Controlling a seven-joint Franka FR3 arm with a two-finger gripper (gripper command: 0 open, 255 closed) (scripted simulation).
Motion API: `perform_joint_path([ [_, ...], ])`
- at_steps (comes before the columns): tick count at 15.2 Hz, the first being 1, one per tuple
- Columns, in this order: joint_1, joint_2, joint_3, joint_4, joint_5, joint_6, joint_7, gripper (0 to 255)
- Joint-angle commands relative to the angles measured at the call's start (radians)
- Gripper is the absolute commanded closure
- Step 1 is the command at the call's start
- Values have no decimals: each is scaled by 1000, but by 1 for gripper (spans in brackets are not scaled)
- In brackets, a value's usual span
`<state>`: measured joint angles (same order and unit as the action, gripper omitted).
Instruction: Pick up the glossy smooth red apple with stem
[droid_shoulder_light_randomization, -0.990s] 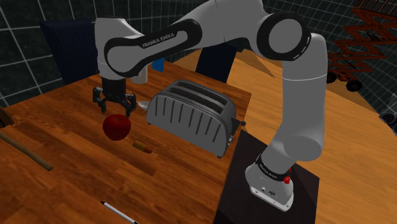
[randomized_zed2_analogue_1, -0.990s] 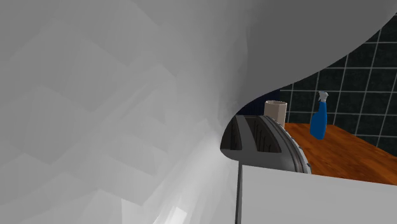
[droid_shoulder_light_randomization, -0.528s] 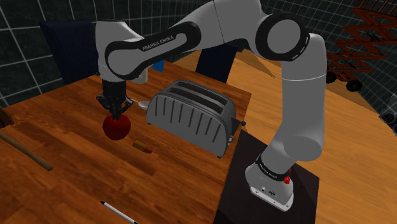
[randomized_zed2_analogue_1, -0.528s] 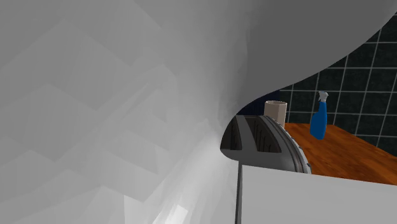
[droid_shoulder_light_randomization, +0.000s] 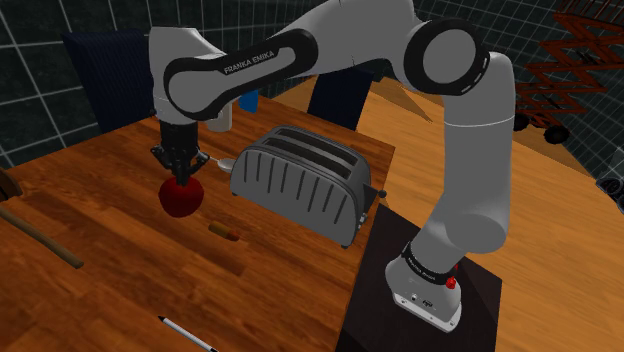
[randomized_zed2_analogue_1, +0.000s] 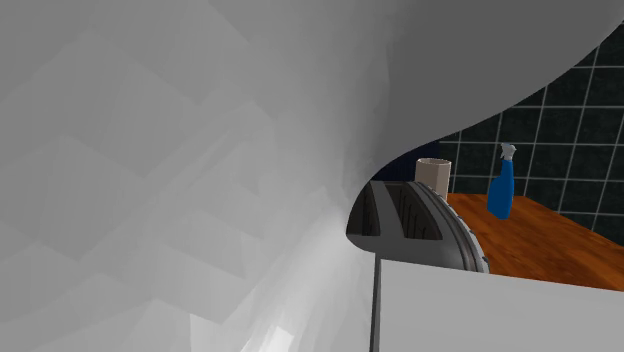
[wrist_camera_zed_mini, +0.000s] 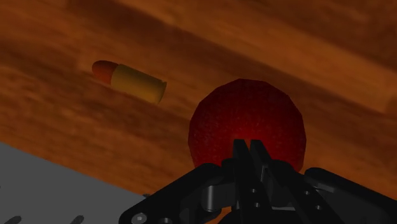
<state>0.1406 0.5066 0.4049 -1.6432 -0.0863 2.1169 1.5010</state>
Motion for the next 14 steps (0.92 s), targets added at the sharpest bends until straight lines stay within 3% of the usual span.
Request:
perform_joint_path([
  [1, -2, -12, 3, 9, 4, -20, 0, 255],
  [14, -6, -64, 15, 87, 24, -146, -3, 255],
])
